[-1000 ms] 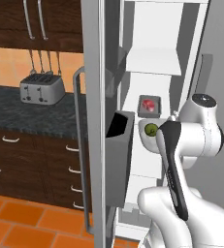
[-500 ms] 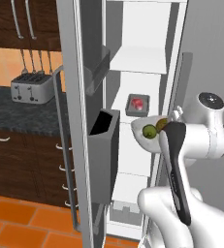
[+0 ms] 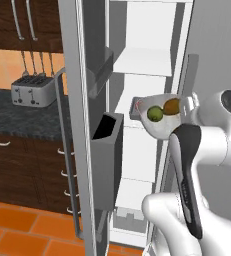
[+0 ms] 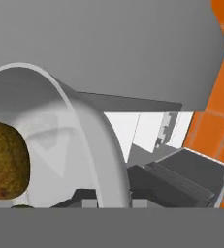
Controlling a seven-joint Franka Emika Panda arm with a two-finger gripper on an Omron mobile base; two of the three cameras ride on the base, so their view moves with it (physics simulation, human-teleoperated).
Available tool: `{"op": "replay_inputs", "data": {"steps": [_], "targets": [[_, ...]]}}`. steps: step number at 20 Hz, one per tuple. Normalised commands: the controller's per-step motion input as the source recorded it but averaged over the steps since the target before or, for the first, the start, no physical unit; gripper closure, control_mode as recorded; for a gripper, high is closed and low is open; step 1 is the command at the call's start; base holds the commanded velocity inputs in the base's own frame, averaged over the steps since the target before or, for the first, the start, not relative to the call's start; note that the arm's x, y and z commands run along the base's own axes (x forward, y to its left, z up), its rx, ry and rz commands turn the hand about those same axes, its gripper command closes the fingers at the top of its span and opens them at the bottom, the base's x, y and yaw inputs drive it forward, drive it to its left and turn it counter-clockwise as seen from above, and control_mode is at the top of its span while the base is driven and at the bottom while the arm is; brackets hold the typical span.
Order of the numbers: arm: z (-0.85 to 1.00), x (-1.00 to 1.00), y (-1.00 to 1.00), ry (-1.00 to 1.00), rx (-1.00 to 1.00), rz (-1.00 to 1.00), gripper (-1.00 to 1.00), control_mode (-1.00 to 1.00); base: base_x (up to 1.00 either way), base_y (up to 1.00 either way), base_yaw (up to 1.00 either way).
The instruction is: Take the meat container that has the steak and place it on the second highest rack of the freezer. Then take the vegetable container that has the avocado and lime and place it on the highest rack of the freezer.
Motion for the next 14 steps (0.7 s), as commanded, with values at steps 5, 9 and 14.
{"op": "replay_inputs", "data": {"steps": [5,9,14], "targets": [[0.64,0.24,0.10,-0.20,0.00,-0.06,1.00,-1.00,0.00,0.00,0.00],[0.51,0.41,0.12,-0.14,0.00,-0.04,1.00,-1.00,0.00,0.00,0.00],[0.21,0.53,0.16,-0.05,0.00,-0.01,1.00,-1.00,0.00,0.00,0.00]]}}
